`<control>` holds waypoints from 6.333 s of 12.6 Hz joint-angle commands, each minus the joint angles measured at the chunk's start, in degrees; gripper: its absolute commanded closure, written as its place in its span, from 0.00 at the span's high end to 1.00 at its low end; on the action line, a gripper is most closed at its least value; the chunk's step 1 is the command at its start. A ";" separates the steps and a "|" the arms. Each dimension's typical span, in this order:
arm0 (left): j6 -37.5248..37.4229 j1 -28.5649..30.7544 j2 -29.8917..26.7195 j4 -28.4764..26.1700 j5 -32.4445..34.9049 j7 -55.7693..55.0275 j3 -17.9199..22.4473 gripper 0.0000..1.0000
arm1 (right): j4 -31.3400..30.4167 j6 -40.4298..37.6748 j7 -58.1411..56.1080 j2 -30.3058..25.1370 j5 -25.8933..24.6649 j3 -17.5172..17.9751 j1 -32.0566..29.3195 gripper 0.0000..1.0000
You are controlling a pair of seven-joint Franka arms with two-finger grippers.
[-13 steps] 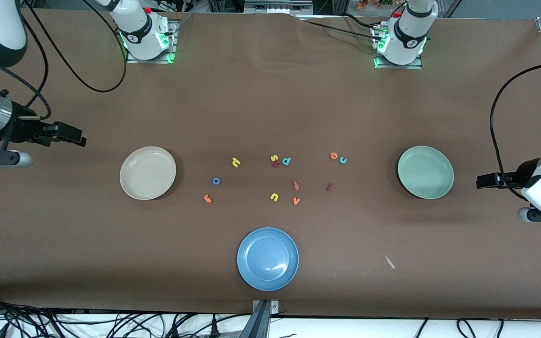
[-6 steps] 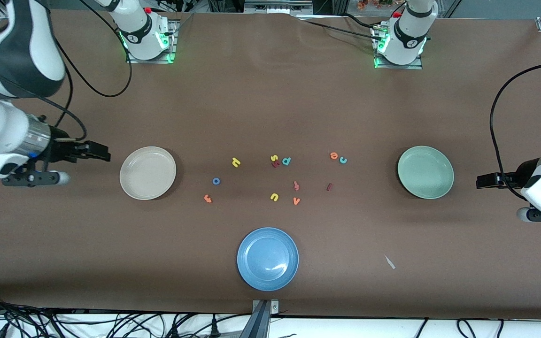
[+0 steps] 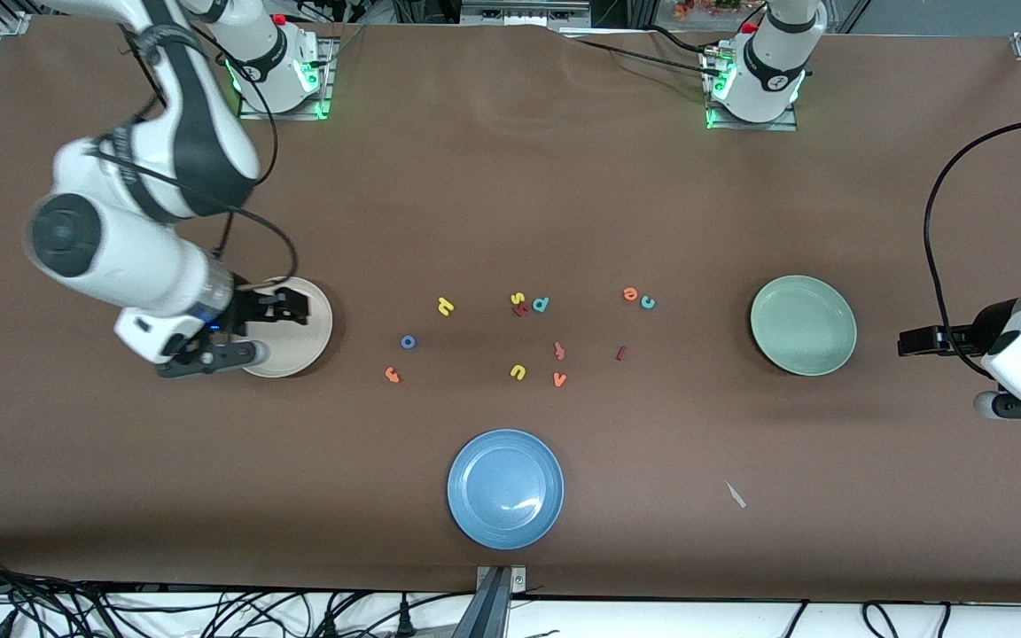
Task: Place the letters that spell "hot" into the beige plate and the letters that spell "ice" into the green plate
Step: 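Grasp the blue letter with the right gripper while the left gripper reaches letters, then drop the blue letter on the beige plate while the left gripper grasps teal, then grasp the orange letter with the right gripper while the left gripper lifts teal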
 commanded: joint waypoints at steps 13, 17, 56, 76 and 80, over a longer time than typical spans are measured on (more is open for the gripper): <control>0.57 -0.57 -0.20 -0.62 0.32 0.36 -0.12 0.99 | -6.32 24.87 31.44 13.04 -5.00 7.64 5.02 0.99; 2.23 -3.02 1.91 -1.05 -0.74 -5.42 -0.30 0.99 | -8.34 27.18 31.44 14.18 -10.78 6.24 6.78 0.99; 49.88 -16.13 1.65 -50.19 -1.70 -59.59 -5.22 0.60 | -17.83 17.51 -3.33 1.80 -14.67 4.48 -8.23 0.28; 49.79 -15.43 2.00 -49.31 -2.50 -58.01 -5.75 0.11 | -11.61 37.27 2.00 13.64 -4.48 5.36 1.95 0.74; 44.89 -12.53 -1.16 -46.07 -2.67 -52.14 -5.75 0.08 | -8.18 38.16 1.91 16.99 -5.70 4.48 3.18 0.74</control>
